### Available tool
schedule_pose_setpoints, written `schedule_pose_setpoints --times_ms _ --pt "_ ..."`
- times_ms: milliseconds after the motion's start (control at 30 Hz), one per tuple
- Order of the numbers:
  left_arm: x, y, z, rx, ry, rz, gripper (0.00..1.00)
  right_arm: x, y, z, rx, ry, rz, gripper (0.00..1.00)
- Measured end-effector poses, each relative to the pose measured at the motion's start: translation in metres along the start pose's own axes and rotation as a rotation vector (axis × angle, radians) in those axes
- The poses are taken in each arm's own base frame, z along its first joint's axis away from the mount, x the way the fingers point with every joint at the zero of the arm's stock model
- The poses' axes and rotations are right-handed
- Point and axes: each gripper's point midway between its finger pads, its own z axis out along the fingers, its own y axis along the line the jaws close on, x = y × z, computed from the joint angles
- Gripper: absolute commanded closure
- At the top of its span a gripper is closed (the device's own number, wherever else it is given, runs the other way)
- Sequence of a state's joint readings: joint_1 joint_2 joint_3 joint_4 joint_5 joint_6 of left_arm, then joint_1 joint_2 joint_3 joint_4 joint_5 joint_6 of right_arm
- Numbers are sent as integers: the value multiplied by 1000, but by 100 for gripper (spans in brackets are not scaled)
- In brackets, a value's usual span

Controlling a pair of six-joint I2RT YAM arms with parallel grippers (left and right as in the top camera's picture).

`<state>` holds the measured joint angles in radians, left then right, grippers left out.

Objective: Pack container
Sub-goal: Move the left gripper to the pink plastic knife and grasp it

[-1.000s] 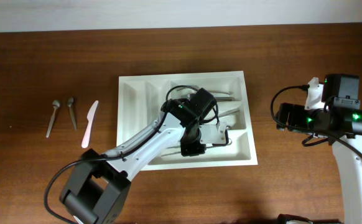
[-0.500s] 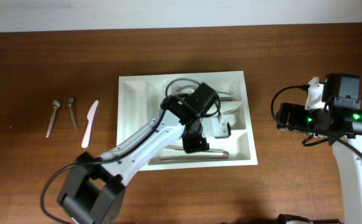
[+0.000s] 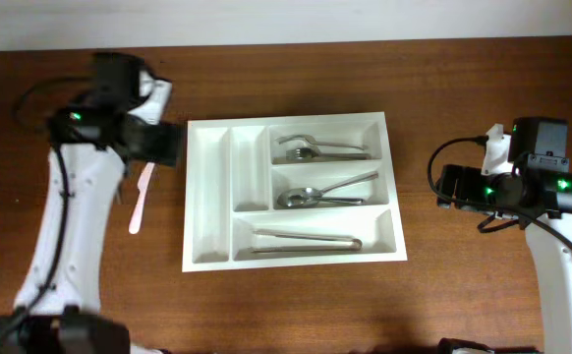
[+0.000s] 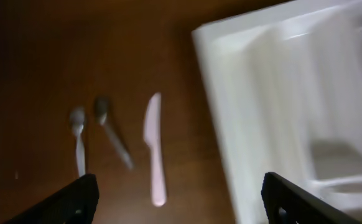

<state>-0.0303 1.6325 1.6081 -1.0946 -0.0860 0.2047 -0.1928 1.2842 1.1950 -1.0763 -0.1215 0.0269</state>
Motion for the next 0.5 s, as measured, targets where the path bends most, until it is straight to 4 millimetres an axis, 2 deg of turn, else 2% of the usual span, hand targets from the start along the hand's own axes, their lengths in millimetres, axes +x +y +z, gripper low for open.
schedule_pose_setpoints --times_ms 33,100,200,333,400,500 --pt "7 14 15 -4 42 -38 14 0 0 0 0 0 0 1" --pt "18 30 36 -4 103 -79 14 0 0 0 0 0 -1 1" --pt "34 42 65 16 184 -106 14 0 0 0 0 0 -1 1" --pt "51 45 102 91 264 -109 14 0 0 0 0 0 0 1" --pt "60 41 122 140 305 -95 18 0 0 0 0 0 0 1" --pt "70 35 141 182 348 -68 20 0 0 0 0 0 -1 1"
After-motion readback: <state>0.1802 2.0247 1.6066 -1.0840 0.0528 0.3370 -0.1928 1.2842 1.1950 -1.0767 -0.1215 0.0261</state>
